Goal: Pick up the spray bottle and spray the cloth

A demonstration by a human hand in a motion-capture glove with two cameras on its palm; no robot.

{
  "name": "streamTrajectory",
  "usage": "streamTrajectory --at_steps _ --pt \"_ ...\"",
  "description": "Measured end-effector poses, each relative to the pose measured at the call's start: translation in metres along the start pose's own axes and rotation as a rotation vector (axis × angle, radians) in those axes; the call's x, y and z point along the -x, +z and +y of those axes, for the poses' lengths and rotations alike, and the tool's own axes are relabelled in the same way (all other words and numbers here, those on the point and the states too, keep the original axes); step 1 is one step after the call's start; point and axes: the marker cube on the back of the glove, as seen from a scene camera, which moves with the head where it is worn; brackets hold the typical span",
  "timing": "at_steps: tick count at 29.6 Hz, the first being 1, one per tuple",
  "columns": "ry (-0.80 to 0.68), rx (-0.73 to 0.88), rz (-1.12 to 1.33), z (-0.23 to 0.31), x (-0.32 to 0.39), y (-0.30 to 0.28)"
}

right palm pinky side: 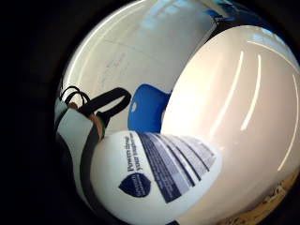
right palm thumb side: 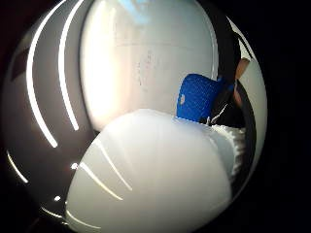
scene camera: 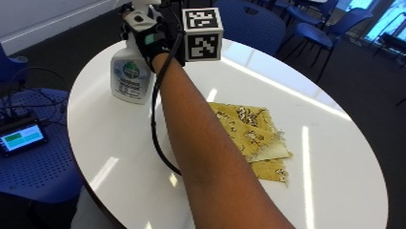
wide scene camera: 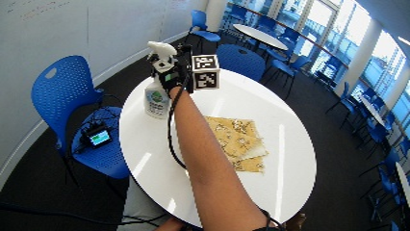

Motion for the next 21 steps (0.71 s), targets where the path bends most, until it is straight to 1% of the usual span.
streamTrajectory --at_steps 7,15,21 --pt "0.035 0.024 -0.028 0.005 -0.008 -0.011" --pt "0.082 0.084 -0.010 0.010 -0.013 -0.005" --pt "0.082 0.130 0.033 0.011 -0.013 0.000"
